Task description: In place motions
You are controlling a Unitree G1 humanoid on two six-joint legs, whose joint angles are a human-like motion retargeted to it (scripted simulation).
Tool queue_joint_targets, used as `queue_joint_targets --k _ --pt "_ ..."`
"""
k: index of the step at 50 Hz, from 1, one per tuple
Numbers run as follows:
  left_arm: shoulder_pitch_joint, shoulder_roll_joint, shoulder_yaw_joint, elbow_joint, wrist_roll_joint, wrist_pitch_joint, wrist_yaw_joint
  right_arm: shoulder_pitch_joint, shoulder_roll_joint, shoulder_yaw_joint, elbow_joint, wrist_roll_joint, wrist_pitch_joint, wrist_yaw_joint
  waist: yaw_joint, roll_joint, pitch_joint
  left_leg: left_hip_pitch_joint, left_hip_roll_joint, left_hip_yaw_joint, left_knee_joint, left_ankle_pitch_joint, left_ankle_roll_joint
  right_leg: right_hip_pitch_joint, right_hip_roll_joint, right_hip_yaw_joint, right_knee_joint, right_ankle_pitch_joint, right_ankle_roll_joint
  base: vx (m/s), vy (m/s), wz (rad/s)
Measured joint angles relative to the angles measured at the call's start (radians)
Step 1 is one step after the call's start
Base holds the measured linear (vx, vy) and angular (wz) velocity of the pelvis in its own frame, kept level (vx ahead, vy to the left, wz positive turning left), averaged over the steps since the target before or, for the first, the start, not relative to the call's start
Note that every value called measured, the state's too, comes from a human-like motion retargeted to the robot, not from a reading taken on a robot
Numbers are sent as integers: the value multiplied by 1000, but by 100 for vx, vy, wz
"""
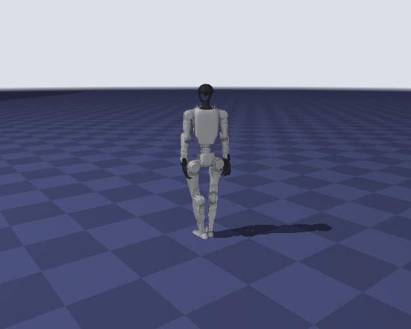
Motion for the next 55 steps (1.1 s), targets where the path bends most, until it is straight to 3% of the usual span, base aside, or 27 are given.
queue_joint_targets --k 48,55 --pt "1 -2 3 5 -3 6 5 1 1 10 3 -7 -2 -6 5 3 -13 -6 5 12 7 -6 -3 -5 3 13 1 29 -11 0 0 0" --pt "2 -4 1 -11 -4 9 -5 -2 -1 18 11 3 -2 -14 25 11 -9 -23 21 22 19 3 -28 -13 4 17 7 41 -16 -1 0 -7"
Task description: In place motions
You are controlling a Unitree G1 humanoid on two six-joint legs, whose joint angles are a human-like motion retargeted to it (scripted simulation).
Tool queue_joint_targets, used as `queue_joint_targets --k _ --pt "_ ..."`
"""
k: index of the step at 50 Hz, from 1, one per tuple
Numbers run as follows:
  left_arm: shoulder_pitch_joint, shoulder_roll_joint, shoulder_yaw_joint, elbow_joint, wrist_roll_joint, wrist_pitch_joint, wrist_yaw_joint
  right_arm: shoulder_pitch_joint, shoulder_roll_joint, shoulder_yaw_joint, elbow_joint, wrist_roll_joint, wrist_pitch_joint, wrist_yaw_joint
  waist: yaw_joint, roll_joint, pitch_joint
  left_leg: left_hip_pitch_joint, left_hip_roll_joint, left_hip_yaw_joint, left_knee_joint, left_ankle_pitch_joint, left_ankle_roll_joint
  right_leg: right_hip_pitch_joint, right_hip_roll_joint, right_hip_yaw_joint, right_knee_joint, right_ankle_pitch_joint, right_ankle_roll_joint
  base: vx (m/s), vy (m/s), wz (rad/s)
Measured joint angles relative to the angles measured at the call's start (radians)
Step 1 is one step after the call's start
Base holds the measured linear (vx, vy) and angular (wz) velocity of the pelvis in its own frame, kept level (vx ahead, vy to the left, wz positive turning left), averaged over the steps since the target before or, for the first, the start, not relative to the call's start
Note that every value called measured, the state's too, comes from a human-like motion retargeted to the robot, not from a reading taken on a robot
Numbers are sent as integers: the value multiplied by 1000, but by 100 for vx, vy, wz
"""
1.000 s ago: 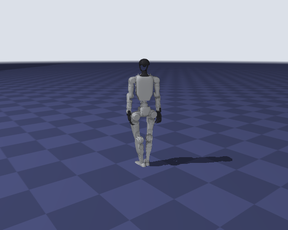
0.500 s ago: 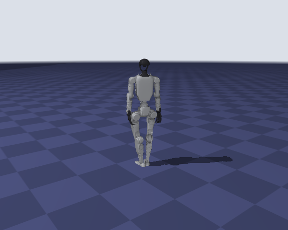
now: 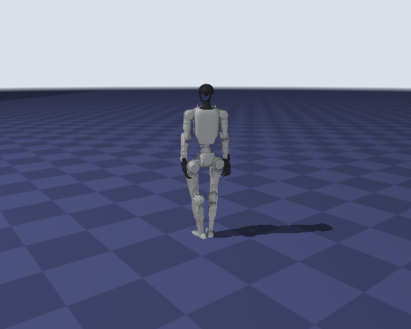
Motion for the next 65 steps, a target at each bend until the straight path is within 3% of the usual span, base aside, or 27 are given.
queue_joint_targets --k 5,8,10,13,15,18,20,21,23,25,28,30,33,37,39,42,45,51,53,55,60,62,63,65 --pt "-19 -6 -7 -76 21 9 -34 -17 -13 38 48 68 6 -27 121 -1 25 -46 19 48 43 8 -1 -20 -19 -4 46 -2 -7 -5 -5 -47" --pt "-62 -9 -46 -134 32 4 -48 -21 -26 57 77 115 6 -41 221 -30 74 -90 6 27 96 19 -1 -19 -40 -10 92 -40 -8 -2 -16 50" --pt "-102 -3 -83 -172 44 -1 -50 -22 -34 67 87 131 0 -37 302 -49 111 -99 4 18 104 9 -5 -31 -76 -16 159 -80 14 14 -21 101" --pt "-142 8 -138 -210 88 -19 -45 -9 -38 63 90 137 3 -51 424 -94 124 -119 14 160 92 -44 12 -73 -155 -37 271 -147 56 40 -18 145" --pt "-153 9 -177 -220 103 -41 -34 6 -37 38 83 141 7 -72 443 -119 120 -124 28 265 80 -82 16 -71 -202 -132 286 -164 74 42 -16 310" --pt "-150 14 -217 -216 104 -45 -18 23 -37 8 53 132 1 -75 427 -141 105 -90 92 551 67 -124 -15 -24 -227 -305 247 -171 99 51 -18 395" --pt "-146 33 -237 -200 99 -49 -1 39 -34 -22 15 103 -7 -61 362 -144 90 -82 129 663 80 -117 -14 27 -235 -462 205 -162 130 48 -21 496" --pt "-140 43 -234 -189 86 -63 19 48 -36 -28 -5 83 -7 -58 305 -142 80 -83 137 678 89 -94 15 65 -219 -562 158 -149 141 70 -20 536" --pt "-123 57 -206 -164 43 -92 63 62 -44 -25 -36 48 -7 -57 196 -134 67 -93 146 641 100 -19 72 130 -188 -747 85 -117 160 79 -18 481" --pt "-97 61 -143 -143 -6 -106 97 64 -54 -7 -46 24 -7 -65 196 -124 65 -95 163 570 89 88 27 167 -164 -813 73 -101 174 62 -18 226" --pt "-56 52 -27 -109 -78 -109 125 54 -68 -4 -47 -5 2 -79 242 -130 61 -101 102 455 56 52 40 205 -175 -848 86 -80 186 62 -13 95" --pt "-31 51 43 -78 -123 -104 132 48 -67 -8 -48 -15 10 -80 237 -121 43 -87 107 506 35 60 31 224 -172 -890 92 -63 190 57 -15 119" --pt "-9 58 116 -21 -167 -71 135 48 -47 -22 -70 23 10 -80 246 -116 47 -96 57 363 26 47 41 262 -174 -935 99 -20 188 57 -19 100" --pt "11 83 145 20 -167 -17 93 37 -8 -44 -111 110 -18 -39 251 -66 76 -60 78 292 24 23 -6 295 -196 -845 222 47 131 43 -16 104" --pt "29 97 139 29 -141 -6 56 38 11 -38 -139 112 -24 12 188 -27 77 -44 97 222 26 16 -35 288 -216 -785 335 48 116 48 -19 204" --pt "43 113 139 39 -103 5 51 38 33 4 -176 65 -22 38 159 -13 83 -39 110 221 25 33 -68 201 -249 -549 517 -12 167 40 -23 120" --pt "39 118 133 33 -95 -8 76 28 40 63 -209 -7 -38 -27 137 -11 102 -36 106 158 16 55 -85 104 -178 -293 600 -65 229 25 -28 92" --pt "12 137 96 -1 -60 -10 75 27 43 103 -282 -90 -125 11 269 -40 123 -50 90 197 -1 97 -56 -13 -21 18 629 -122 202 23 -32 -21" --pt "-5 146 68 -7 -39 -9 85 21 47 88 -282 -62 -122 41 240 -54 124 -54 84 128 7 102 -71 -27 2 21 593 -155 205 14 -22 183" --pt "-26 146 43 -11 -33 -10 98 15 52 65 -268 -20 -108 60 94 -65 122 -53 74 -64 26 94 -118 -27 -7 -82 516 -207 216 9 -20 350" --pt "-47 114 58 -29 -67 -17 59 8 54 50 -230 52 -69 49 83 -116 138 -38 -9 -98 25 127 -26 -53 21 -2 272 -276 183 7 -18 105" --pt "-54 103 57 -29 -81 -21 37 14 49 48 -219 47 -67 40 81 -148 144 -22 -57 -122 24 129 18 -44 18 36 180 -135 87 3 -9 56" --pt "-58 101 57 -26 -85 -21 28 17 47 50 -213 41 -69 38 96 -159 141 -21 -67 -110 23 128 30 -36 22 108 183 -164 118 0 0 0" --pt "-62 91 44 -14 -86 -17 13 28 36 54 -196 18 -67 38 125 -171 136 -22 -87 -99 28 128 52 -12 -21 -43 161 -161 89 -4 0 5"
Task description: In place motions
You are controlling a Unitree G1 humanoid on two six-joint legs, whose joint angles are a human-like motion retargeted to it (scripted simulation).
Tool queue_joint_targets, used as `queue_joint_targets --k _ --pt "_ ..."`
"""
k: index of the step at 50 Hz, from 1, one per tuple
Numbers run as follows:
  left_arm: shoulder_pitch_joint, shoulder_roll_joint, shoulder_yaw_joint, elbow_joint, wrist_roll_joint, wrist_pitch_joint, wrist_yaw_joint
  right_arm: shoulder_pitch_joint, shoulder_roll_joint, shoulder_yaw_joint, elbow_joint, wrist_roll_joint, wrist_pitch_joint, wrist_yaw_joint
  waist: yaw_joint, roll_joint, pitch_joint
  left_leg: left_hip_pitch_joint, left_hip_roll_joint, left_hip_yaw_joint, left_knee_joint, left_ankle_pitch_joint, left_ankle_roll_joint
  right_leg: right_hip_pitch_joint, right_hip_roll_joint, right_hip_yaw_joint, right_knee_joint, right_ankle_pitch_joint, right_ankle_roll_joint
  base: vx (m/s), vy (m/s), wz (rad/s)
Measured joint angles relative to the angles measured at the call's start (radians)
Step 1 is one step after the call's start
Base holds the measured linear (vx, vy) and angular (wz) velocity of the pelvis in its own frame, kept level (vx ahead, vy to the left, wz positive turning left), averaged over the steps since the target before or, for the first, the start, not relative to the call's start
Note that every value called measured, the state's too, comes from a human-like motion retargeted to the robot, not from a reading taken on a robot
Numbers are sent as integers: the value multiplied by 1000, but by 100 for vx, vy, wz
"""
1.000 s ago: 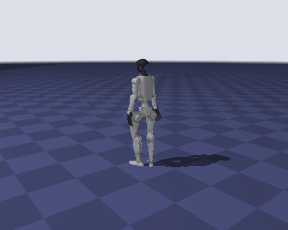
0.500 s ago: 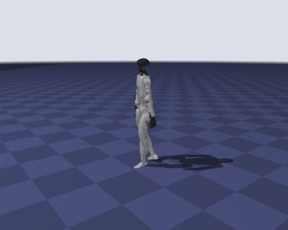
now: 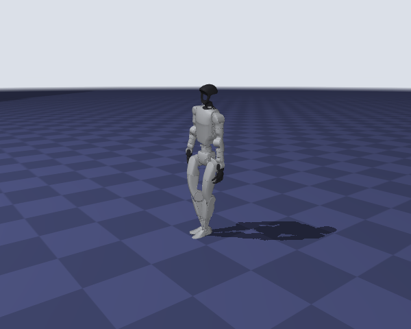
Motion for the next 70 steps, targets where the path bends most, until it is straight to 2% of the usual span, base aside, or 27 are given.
queue_joint_targets --k 3,7,13,15,20,25,27,28,30,31,37,43,45,48,50,52,53,55,58,61,62,63,64,65,67,68,70 --pt "-17 -15 -43 22 -10 0 1 4 -11 -13 10 -60 15 17 9 13 9 7 0 -1 -3 -4 31 6 -22 -4 5 2 28 -16 3 18" --pt "-25 -27 -108 35 -18 -16 14 7 -21 3 -1 -119 11 24 -53 41 3 2 3 6 -2 -17 60 -6 -5 3 -8 18 11 -31 7 -1" --pt "-33 -19 -162 54 -16 -14 28 -23 -8 51 -56 -157 -1 34 -105 88 17 23 82 204 -30 -66 63 -71 30 64 54 -49 -18 -53 22 -183" --pt "-34 -10 -165 62 -15 -4 2 -33 -13 73 -82 -195 -22 59 -136 105 15 27 110 287 -42 -85 60 -80 19 8 63 -64 -20 -57 29 -241" --pt "-31 22 -152 55 30 30 -49 -60 -57 113 -117 -273 -56 53 -168 140 6 42 174 546 -65 -145 28 -53 -55 -280 66 -53 -20 -58 36 -300" --pt "5 50 -130 32 76 44 -26 -69 -81 55 -32 -203 -3 8 -134 172 -18 64 226 745 -71 -199 -13 -17 -110 -474 87 -8 -61 -45 36 -320" --pt "19 58 -120 31 81 48 -11 -69 -82 -1 20 -121 26 -13 -133 184 -26 74 242 798 -64 -216 -30 -1 -126 -515 81 47 -91 -45 36 -252" --pt "24 61 -115 33 81 50 -5 -69 -82 -31 46 -69 39 -20 -134 188 -30 79 248 819 -59 -224 -39 4 -133 -516 73 80 -98 -38 32 -214" --pt "30 66 -105 39 81 55 2 -69 -86 -92 96 45 60 -29 -150 177 -41 94 234 860 -48 -238 -55 17 -152 -492 22 177 -18 -34 29 -172" --pt "34 69 -100 42 80 58 2 -67 -88 -118 119 102 68 -32 -164 177 -44 100 237 870 -40 -241 -61 15 -131 -454 -3 160 -17 -35 28 -142" --pt "50 64 -57 20 76 60 14 -52 -101 -215 230 345 97 -85 -202 173 -70 139 264 938 7 -215 -94 -8 -68 -309 -111 186 -98 -36 20 -136" --pt "49 33 -24 -10 37 60 -14 -17 -100 -209 265 283 101 -105 -241 169 -105 183 316 1017 73 -145 -113 -44 -50 -173 -109 165 -103 -32 12 -109" --pt "42 17 -19 -26 23 60 -16 -8 -95 -199 271 241 106 -93 -246 138 -114 191 335 1020 143 -107 -75 -41 -74 -141 -109 162 -101 -29 6 -89" --pt "28 0 -29 -58 -8 53 -37 -6 -85 -184 277 172 117 -71 -244 71 -129 124 381 910 381 -140 71 -39 -132 -79 -106 153 -100 -28 5 -96" --pt "15 -14 -44 -77 -11 50 -54 0 -83 -173 271 128 120 -49 -219 58 -134 31 419 762 549 -189 94 -47 -137 -36 -103 156 -104 -21 6 -126" --pt "-2 -33 -56 -87 -5 44 -55 2 -81 -158 255 92 120 -31 -189 58 -126 -52 377 574 609 -227 44 -49 -123 8 -108 167 -114 -27 8 -137" --pt "-11 -44 -64 -91 -4 40 -49 0 -80 -151 245 78 118 -28 -175 59 -117 -73 328 503 601 -244 25 -48 -117 27 -110 173 -119 -29 11 -129" --pt "-33 -64 -87 -97 -11 31 -31 -9 -79 -141 221 52 111 -29 -154 62 -98 -90 266 438 560 -273 4 -50 -109 60 -108 183 -124 -30 11 -98" --pt "-54 -85 -136 -109 -16 15 -32 -23 -80 -124 181 23 97 -28 -232 94 -62 -109 169 310 445 -292 13 -23 -82 -8 -140 204 -144 -22 9 43" --pt "-59 -97 -171 -118 7 7 -48 -37 -79 -97 144 -29 93 -17 -282 148 -30 -90 86 150 261 -245 -11 -4 -10 -47 -158 208 -168 -9 7 15" --pt "-58 -99 -181 -119 15 5 -51 -41 -79 -87 133 -55 93 -14 -290 164 -23 -79 67 112 204 -227 0 0 13 -47 -160 206 -173 2 4 -46" --pt "-54 -101 -190 -119 24 2 -53 -44 -80 -76 124 -85 93 -13 -298 175 -23 -65 48 96 163 -215 49 4 27 -45 -160 203 -176 5 3 -22" --pt "-51 -100 -198 -118 32 0 -56 -47 -80 -65 117 -114 91 -14 -319 191 -25 -53 63 105 152 -219 37 0 39 -52 -160 201 -176 6 1 10" --pt "-49 -98 -205 -117 40 -1 -59 -50 -80 -54 111 -144 89 -16 -345 209 -30 -42 94 127 156 -233 -4 -6 51 -65 -160 197 -176 1 0 -40" --pt "-44 -91 -190 -116 65 -2 -66 -59 -72 -25 106 -176 87 -30 -315 212 -31 -41 128 256 144 -222 -1 -19 72 3 -150 196 -183 -2 -3 -118" --pt "-42 -88 -186 -116 76 -1 -65 -62 -65 -18 108 -179 88 -41 -311 208 -26 -43 120 206 146 -216 -17 -13 75 17 -150 196 -184 0 -4 -108" --pt "-31 -79 -177 -117 88 -1 -58 -64 -56 -8 128 -169 88 -60 -279 195 -25 -9 155 334 132 -223 -36 0 84 58 -151 195 -189 7 -5 -113"
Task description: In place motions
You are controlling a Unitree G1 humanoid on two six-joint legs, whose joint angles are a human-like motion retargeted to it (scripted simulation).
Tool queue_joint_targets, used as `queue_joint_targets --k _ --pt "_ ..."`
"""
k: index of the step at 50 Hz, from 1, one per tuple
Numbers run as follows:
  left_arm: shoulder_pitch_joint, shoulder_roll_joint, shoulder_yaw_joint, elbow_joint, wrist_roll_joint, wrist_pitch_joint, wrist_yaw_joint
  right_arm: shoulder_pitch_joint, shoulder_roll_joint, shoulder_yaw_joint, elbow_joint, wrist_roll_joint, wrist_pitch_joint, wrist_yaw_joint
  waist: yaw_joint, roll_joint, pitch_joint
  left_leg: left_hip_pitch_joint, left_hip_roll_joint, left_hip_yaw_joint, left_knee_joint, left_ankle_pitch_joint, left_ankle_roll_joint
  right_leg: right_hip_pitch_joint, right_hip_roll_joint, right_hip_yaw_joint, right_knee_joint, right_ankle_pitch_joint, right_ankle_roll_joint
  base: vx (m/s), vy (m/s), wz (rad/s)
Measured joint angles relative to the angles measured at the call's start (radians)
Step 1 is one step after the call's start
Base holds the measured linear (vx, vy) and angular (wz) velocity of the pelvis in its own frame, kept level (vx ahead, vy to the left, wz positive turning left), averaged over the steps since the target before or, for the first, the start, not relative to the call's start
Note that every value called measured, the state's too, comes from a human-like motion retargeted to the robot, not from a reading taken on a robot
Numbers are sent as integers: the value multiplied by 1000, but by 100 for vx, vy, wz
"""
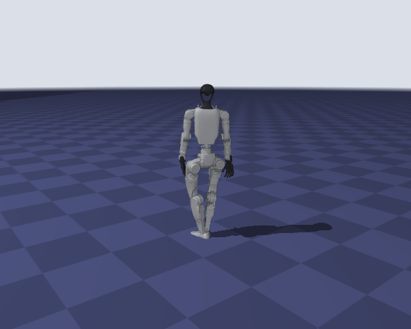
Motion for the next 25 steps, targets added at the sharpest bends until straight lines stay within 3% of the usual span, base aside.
queue_joint_targets --k 5,13,17,20,22,25 --pt "28 6 34 21 -1 10 25 22 8 -27 53 37 7 6 177 -5 -38 25 -6 86 -57 -12 -10 -14 32 149 16 2 -1 13 -8 -144" --pt "62 20 131 -12 -53 16 17 37 20 -64 112 248 15 -7 333 -5 -50 -43 52 113 -57 31 -44 17 39 276 75 -60 83 7 -22 -2" --pt "66 50 121 -29 -29 18 26 50 29 -97 122 381 -5 20 367 -18 -37 -71 60 24 -48 76 -52 43 46 592 93 -45 144 24 -30 177" --pt "67 69 105 -31 -8 23 43 60 27 -119 113 415 -14 43 365 -22 -30 -111 31 -141 -35 119 -49 64 59 828 89 -63 219 32 -32 288" --pt "56 77 98 -28 -6 25 49 61 13 -121 97 392 -18 45 347 -20 -20 -142 -4 -272 -27 152 -50 51 53 787 110 -93 241 50 -43 361" --pt "27 90 87 -21 -9 29 34 57 -18 -111 82 335 -22 31 203 -30 21 -160 -138 -575 -38 224 -64 -28 -7 341 179 -114 153 39 -32 514"
